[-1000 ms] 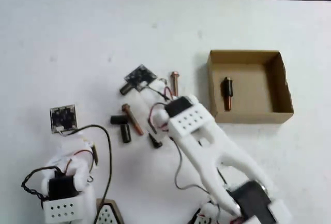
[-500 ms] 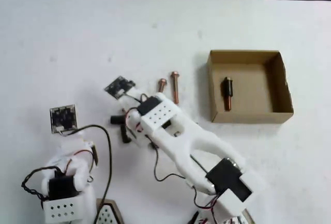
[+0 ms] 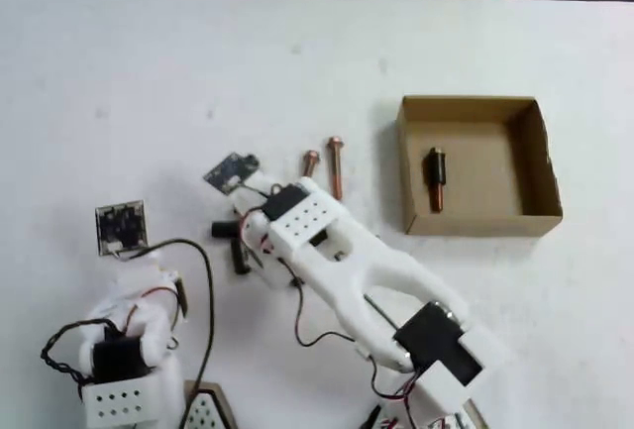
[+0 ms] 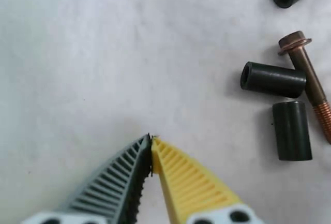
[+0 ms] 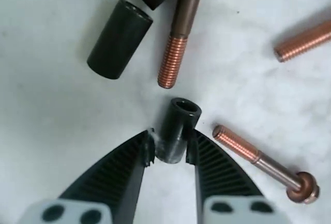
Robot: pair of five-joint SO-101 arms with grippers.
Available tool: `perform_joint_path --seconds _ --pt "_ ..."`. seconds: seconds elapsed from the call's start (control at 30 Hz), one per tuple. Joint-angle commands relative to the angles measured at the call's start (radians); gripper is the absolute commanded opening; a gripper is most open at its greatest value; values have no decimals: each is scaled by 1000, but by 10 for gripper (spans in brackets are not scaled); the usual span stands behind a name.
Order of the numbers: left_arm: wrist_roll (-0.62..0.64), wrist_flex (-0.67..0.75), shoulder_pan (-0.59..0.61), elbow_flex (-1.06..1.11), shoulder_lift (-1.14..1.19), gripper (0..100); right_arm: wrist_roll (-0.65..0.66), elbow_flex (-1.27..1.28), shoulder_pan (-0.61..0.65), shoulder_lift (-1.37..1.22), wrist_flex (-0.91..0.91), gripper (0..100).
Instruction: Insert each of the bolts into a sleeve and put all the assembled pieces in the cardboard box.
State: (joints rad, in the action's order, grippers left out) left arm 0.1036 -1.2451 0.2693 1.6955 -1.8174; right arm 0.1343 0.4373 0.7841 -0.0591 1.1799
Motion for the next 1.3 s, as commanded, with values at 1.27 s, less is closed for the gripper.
perform_joint_path --seconds 1.27 --pt "-8 -5 10 -3 -8 23 -49 -12 -10 -153 -140 57"
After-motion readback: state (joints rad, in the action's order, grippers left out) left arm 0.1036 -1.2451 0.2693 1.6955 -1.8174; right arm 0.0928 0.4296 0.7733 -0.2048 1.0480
